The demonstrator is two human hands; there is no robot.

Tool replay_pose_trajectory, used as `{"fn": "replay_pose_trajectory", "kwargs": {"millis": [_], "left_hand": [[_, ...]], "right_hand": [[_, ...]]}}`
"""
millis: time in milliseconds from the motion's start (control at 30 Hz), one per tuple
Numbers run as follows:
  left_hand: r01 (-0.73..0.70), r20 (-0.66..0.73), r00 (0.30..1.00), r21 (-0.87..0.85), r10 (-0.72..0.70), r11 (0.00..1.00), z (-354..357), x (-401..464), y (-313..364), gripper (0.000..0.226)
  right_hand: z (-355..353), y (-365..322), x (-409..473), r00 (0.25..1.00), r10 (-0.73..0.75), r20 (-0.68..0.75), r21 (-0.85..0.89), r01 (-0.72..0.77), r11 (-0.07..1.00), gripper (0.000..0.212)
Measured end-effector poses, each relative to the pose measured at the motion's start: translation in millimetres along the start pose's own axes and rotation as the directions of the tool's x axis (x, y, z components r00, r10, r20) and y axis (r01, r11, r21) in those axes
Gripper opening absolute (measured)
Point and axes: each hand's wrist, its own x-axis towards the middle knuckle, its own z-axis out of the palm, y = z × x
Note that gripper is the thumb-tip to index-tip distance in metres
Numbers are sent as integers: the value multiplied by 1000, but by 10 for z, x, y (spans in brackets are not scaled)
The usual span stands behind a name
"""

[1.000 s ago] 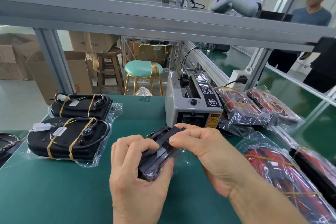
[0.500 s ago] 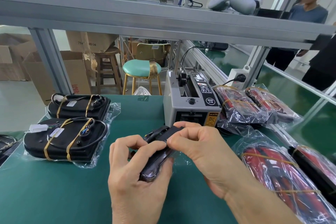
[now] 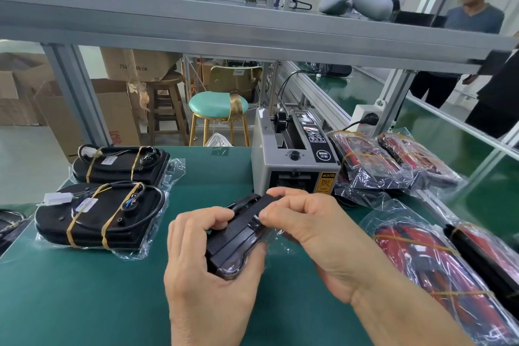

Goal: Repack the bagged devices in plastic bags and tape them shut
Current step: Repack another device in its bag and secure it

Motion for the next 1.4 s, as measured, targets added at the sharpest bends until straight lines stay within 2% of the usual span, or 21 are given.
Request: {"fn": "replay_pose_trajectory", "kwargs": {"millis": [200,400,667,800,967,1100,1167,1200,1300,1400], "left_hand": [[-41,5,999,-1,41,999,7,13,-4,39],[-61,22,998,-22,61,998,7,25,11,29],[-75,21,997,-10,75,997,25,9,-12,26],[-98,29,995,4,98,995,22,2,-20,15],[-112,16,994,26,111,993,52,-1,-15,21],[-119,9,993,17,119,993,33,11,-34,13],[-113,-4,994,8,113,994,22,16,-44,19],[-116,-3,993,11,116,993,21,13,-42,16],[-134,-6,991,22,134,991,33,6,-13,14],[-127,-32,991,13,127,992,28,9,11,17]], "right_hand": [[2,4,10,1000,-12,9,-30,12,999,11],[20,34,15,998,-51,-28,-65,49,997,23],[-1,104,30,995,-92,-47,-103,86,991,19],[-13,126,41,994,-96,-59,-131,87,988,16],[-16,151,58,988,-109,-107,-176,89,980,15],[-87,188,96,980,-52,-192,-49,44,998,13],[-105,184,91,987,-22,-159,7,23,1000,14],[-99,183,88,991,-26,-129,-5,26,1000,15],[-52,195,83,996,-67,-57,-132,59,989,41],[-16,220,111,992,-119,-47,-238,105,966,40]]}}
